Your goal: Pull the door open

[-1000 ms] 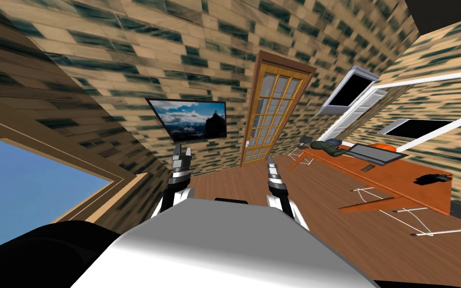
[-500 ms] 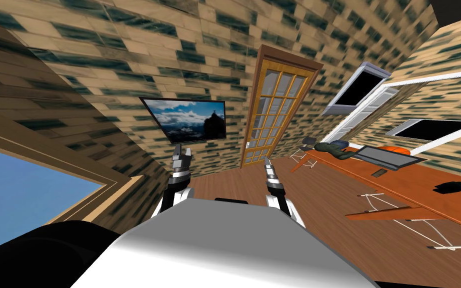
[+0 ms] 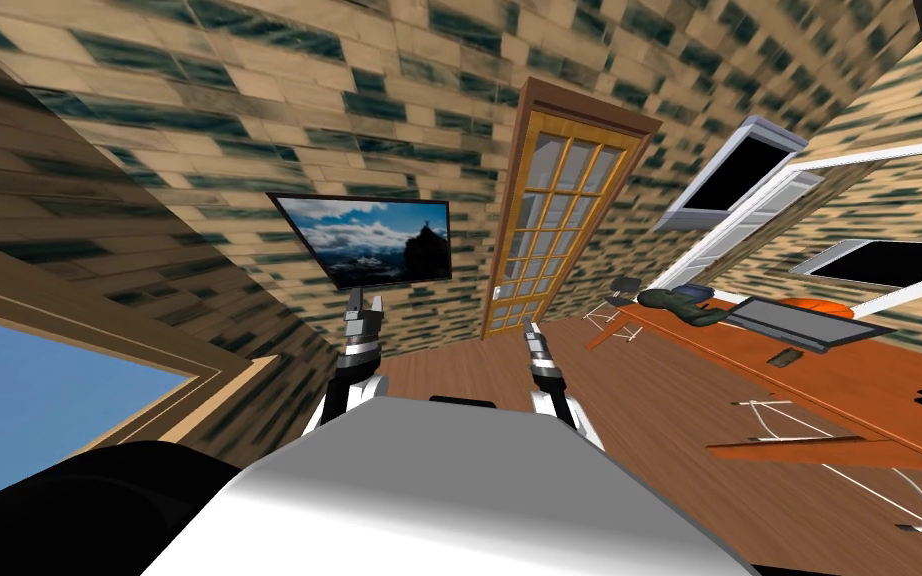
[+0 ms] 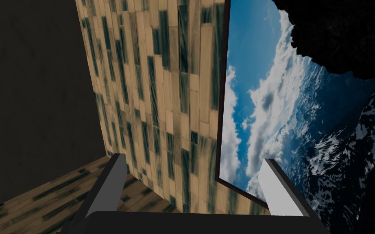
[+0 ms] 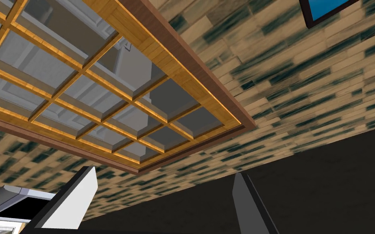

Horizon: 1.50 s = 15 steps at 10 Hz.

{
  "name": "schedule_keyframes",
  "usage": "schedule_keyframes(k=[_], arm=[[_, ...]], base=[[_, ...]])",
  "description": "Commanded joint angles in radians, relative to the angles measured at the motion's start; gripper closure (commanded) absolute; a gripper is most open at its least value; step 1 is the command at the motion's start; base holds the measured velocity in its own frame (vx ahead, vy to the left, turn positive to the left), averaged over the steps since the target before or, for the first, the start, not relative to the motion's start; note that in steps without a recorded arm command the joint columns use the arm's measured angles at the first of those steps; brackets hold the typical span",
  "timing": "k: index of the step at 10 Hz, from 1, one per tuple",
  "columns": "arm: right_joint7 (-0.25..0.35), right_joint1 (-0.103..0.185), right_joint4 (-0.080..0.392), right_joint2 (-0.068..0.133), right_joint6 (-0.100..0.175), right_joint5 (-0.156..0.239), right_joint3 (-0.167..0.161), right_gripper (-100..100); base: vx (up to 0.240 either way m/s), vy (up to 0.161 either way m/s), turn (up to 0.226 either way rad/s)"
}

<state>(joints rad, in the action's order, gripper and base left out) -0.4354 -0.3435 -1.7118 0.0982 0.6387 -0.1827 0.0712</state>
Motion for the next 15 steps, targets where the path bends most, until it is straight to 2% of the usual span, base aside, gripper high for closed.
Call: schedule_keyframes(k=[1, 15], arm=[[-0.029, 0.019, 0.046, 0.007, 0.014, -0.009, 0.006, -100], [-0.274, 0.158, 0.436, 0.047, 0.138, -0.099, 0.046, -100]], base=[[0.096, -0.034, 0.033], [0.095, -0.04, 0.032]])
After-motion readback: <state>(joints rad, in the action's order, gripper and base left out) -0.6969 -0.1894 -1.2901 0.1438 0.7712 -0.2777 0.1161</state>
